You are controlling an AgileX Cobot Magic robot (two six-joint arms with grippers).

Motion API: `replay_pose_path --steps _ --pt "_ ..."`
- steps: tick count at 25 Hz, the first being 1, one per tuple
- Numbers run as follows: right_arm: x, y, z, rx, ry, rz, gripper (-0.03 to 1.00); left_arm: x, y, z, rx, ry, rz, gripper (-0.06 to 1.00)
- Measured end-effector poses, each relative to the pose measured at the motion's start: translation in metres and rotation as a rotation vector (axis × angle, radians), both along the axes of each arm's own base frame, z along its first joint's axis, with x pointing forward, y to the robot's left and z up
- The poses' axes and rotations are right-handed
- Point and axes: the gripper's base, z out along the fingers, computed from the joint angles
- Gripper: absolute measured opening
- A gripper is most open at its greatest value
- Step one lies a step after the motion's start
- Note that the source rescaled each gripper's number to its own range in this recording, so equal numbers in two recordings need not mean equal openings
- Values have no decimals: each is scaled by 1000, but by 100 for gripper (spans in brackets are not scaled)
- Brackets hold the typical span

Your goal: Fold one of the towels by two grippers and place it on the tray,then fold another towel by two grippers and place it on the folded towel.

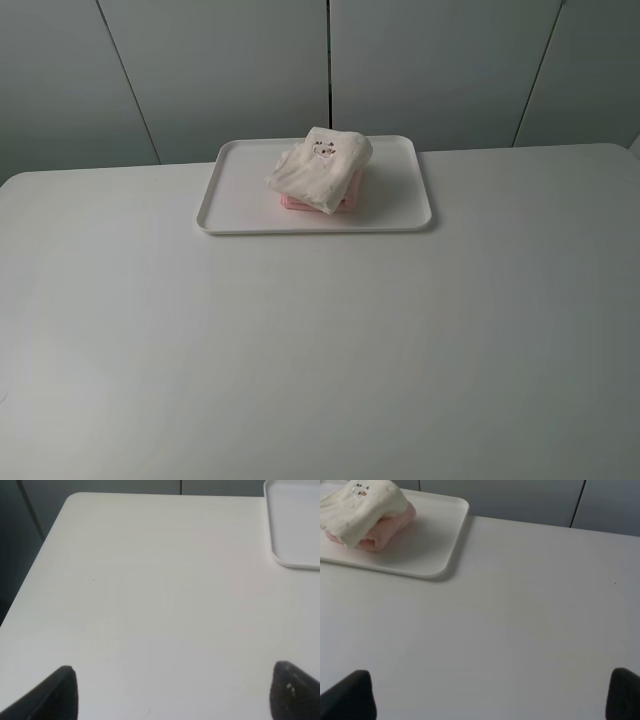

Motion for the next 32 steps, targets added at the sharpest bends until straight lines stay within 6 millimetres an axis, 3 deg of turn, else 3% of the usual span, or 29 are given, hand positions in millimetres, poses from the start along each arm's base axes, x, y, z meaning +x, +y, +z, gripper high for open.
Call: replay_pose_path --steps 32 --pt "0 0 0 0 0 0 100 0 0 0 0 0 0 99"
